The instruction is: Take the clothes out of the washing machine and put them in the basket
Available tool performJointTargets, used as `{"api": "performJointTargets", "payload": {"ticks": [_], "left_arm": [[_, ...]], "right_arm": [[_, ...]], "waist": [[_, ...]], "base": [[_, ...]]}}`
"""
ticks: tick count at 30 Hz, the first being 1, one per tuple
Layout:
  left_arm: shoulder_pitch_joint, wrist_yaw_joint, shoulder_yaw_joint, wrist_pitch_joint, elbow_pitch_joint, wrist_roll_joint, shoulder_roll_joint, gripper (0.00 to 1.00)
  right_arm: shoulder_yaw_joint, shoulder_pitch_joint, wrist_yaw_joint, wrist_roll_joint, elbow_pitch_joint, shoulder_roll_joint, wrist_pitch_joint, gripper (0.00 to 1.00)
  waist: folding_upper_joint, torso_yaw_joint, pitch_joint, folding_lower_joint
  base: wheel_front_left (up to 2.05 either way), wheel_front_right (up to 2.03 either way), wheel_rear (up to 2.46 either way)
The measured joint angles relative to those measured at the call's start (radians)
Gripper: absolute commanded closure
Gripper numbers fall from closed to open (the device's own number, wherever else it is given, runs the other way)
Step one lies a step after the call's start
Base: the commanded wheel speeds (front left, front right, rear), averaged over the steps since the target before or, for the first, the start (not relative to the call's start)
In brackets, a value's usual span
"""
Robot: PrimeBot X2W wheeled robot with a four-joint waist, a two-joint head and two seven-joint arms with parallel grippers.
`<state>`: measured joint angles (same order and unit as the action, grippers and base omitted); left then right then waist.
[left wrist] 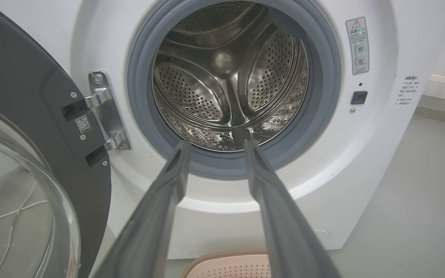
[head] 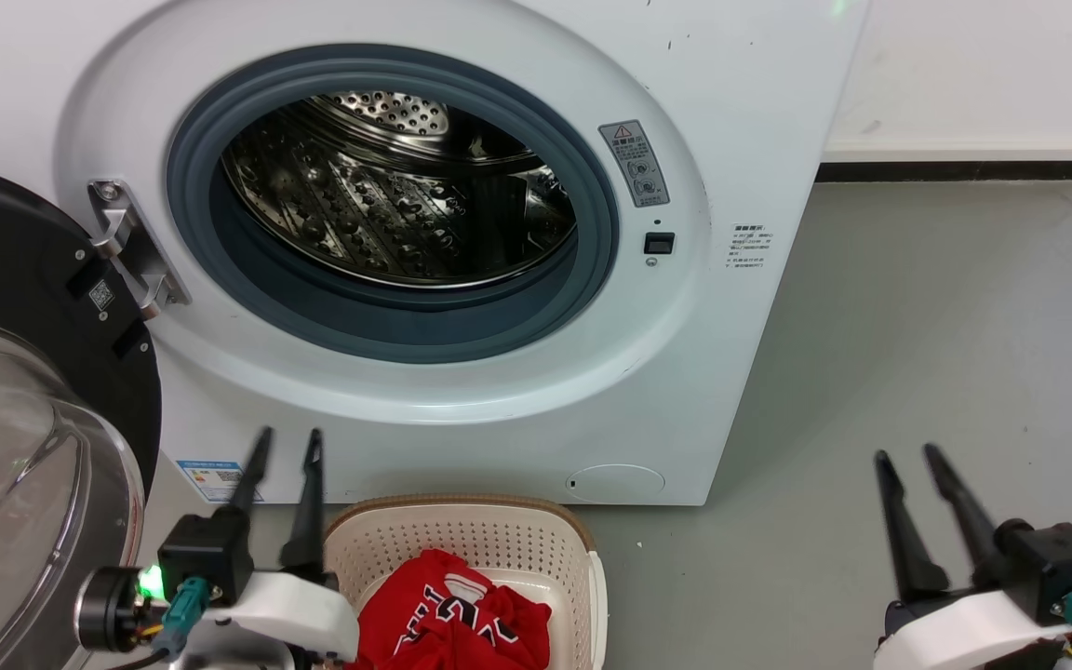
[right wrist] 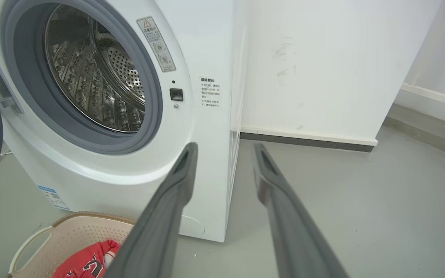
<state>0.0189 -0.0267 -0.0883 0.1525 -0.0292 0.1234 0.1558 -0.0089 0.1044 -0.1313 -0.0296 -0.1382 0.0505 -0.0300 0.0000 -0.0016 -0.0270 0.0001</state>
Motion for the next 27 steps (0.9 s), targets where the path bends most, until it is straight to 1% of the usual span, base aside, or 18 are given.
{"api": "performJointTargets", "payload": {"ticks": [2,15,27], "left_arm": [[-0.012,0.001,-0.001,-0.003,-0.017,0.013,-0.007,1.0],[-0.009,0.027,0.034,-0.052,-0.053,0.265,-0.021,1.0],[0.006,0.046,0.062,-0.086,-0.079,0.469,-0.037,1.0]], "right_arm": [[0.003,0.009,0.0,-0.01,0.013,0.0,0.0,1.0],[0.005,-0.009,0.0,-0.303,0.077,0.011,0.006,1.0],[0.005,-0.045,0.0,-0.529,0.124,0.02,0.014,1.0]], "waist": [[0.0,0.0,0.0,0.0],[0.0,0.0,0.003,0.0],[0.0,0.0,0.005,0.0]], "base": [[0.0,0.0,0.0],[0.0,0.0,0.0],[0.0,0.0,0.0]]}}
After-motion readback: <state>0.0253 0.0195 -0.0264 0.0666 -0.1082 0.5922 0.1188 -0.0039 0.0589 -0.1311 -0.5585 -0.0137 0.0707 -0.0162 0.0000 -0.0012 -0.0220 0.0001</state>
